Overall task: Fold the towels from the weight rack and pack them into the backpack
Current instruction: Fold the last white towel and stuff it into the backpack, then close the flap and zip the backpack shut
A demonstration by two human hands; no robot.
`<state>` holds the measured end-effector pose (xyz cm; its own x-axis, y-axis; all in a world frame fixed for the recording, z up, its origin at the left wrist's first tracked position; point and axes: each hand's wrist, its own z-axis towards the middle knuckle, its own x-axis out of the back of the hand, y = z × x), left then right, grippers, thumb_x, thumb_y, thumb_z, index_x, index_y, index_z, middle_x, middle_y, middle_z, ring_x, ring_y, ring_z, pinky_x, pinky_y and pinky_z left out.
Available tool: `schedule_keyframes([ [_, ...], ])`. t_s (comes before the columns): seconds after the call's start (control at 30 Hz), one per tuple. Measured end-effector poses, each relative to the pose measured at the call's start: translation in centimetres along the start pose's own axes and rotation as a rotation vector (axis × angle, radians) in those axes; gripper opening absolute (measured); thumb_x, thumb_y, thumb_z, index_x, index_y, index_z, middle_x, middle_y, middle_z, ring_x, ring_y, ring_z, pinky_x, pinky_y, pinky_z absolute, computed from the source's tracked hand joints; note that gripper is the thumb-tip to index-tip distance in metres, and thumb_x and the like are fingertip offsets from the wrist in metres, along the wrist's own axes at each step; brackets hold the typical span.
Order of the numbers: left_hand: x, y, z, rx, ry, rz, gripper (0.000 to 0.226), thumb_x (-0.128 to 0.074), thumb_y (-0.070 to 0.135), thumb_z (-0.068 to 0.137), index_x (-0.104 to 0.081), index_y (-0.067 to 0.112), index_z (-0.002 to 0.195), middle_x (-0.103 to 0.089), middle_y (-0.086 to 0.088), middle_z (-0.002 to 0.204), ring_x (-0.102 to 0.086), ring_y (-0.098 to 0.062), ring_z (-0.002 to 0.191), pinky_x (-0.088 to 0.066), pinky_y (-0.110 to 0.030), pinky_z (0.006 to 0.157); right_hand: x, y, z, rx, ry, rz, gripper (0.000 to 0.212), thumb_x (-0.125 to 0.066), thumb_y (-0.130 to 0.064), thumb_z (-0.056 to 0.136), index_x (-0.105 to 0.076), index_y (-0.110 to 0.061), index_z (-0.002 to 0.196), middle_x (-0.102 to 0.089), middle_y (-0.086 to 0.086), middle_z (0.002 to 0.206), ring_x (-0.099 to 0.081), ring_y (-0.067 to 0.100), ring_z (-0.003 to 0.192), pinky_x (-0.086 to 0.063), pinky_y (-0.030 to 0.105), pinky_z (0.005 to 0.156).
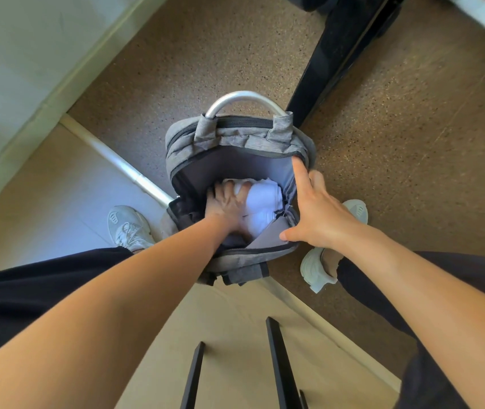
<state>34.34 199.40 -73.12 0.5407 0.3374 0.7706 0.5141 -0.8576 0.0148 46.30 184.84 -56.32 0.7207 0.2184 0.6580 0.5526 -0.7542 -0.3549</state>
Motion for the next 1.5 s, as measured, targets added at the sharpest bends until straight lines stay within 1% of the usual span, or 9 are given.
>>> schedule_keyframes([
  [0.13,2.0,2.0,-0.9,-0.221,0.179,0.041,0.117,-0.058,0.076,0.077,0.004,0.028,0.163,-0.015,-0.011,0.167,-0.009,-0.038,0.156,-0.009,-0.061,0.123,-0.1,0.1,-0.1,0.002,0.004,-0.006,0.141,-0.091,-0.03,0.07,0.024,-0.037,0.152,-0.012,0.005,0.154,-0.059,0.038,0.114,-0.053,0.052,0.09],
  [0.37,1.5,5.1,0.1,-0.291,-0.09,0.205,0.078,-0.035,0.048,0.106,0.011,0.023,0.163,0.012,0.003,0.173,0.013,-0.046,0.156,0.001,-0.069,0.121,-0.5,0.5,-0.2,0.012,-0.004,-0.018,0.142,-0.091,-0.025,0.071,0.027,-0.042,0.15,-0.01,0.004,0.156,-0.06,0.036,0.114,-0.054,0.051,0.09],
  [0.6,4.4,5.3,0.3,-0.286,-0.135,0.045,0.067,-0.053,0.04,0.1,-0.024,0.024,0.159,-0.02,0.003,0.168,-0.021,-0.041,0.151,-0.02,-0.062,0.116,-0.2,0.5,0.0,0.02,0.023,-0.022,0.139,-0.09,-0.027,0.071,0.022,-0.042,0.152,-0.017,0.003,0.153,-0.056,0.039,0.121,-0.052,0.052,0.093],
  [0.73,7.4,3.0,-2.2,-0.383,-0.038,-0.227,0.024,-0.059,0.03,0.095,-0.061,0.021,0.117,-0.059,-0.003,0.123,-0.056,-0.033,0.119,-0.043,-0.042,0.085,0.3,0.2,0.0,0.016,0.01,-0.015,0.133,-0.088,-0.025,0.073,0.018,-0.043,0.152,-0.021,0.006,0.152,-0.056,0.04,0.118,-0.052,0.055,0.09],
  [0.83,9.9,-0.3,-5.4,-0.4,0.11,-0.343,0.024,-0.057,0.024,0.096,-0.072,0.023,0.116,-0.072,0.003,0.109,-0.066,-0.025,0.101,-0.051,-0.039,0.079,0.8,-0.3,-0.1,0.009,0.029,-0.016,0.123,-0.083,-0.028,0.078,0.013,-0.043,0.153,-0.027,0.009,0.147,-0.055,0.042,0.118,-0.052,0.054,0.09],
  [1.0,12.7,-8.5,-10.7,-0.277,0.455,-0.416,0.016,-0.059,0.02,0.092,-0.071,0.025,0.102,-0.062,0.014,0.073,-0.059,-0.02,0.071,-0.046,-0.033,0.064,1.8,-2.7,-1.2,0.019,0.113,-0.082,0.082,-0.069,-0.043,0.089,-0.019,-0.026,0.151,-0.03,0.009,0.127,-0.054,0.039,0.11,-0.05,0.044,0.083],
  [1.2,10.6,-16.4,-8.9,0.162,0.054,-0.76,0.018,-0.057,0.008,0.097,-0.068,0.019,0.088,-0.074,-0.006,0.085,-0.069,-0.023,0.081,-0.058,-0.036,0.083,1.9,-8.2,-3.4,0.282,0.028,-0.026,0.073,-0.063,-0.063,0.085,-0.043,-0.028,0.146,-0.05,-0.004,0.135,-0.047,0.02,0.128,-0.044,0.04,0.097],
  [1.4,7.5,-16.6,-6.1,0.145,-0.066,-0.861,0.031,-0.059,0.007,0.098,-0.067,0.015,0.126,-0.069,-0.003,0.117,-0.064,-0.022,0.107,-0.052,-0.034,0.09,-1.6,-9.9,-3.1,0.288,-0.158,-0.191,0.076,-0.074,-0.055,0.081,-0.042,-0.025,0.143,-0.061,-0.004,0.121,-0.057,0.024,0.114,-0.051,0.041,0.088],
  [1.5,6.5,-15.5,-5.4,0.107,-0.128,-0.916,0.032,-0.059,0.0,0.095,-0.067,0.009,0.126,-0.07,-0.003,0.108,-0.065,-0.018,0.095,-0.05,-0.023,0.077,-2.9,-9.9,-2.3,0.257,-0.179,-0.125,0.08,-0.076,-0.038,0.084,-0.034,-0.023,0.15,-0.06,0.005,0.132,-0.054,0.03,0.125,-0.05,0.047,0.095],
])
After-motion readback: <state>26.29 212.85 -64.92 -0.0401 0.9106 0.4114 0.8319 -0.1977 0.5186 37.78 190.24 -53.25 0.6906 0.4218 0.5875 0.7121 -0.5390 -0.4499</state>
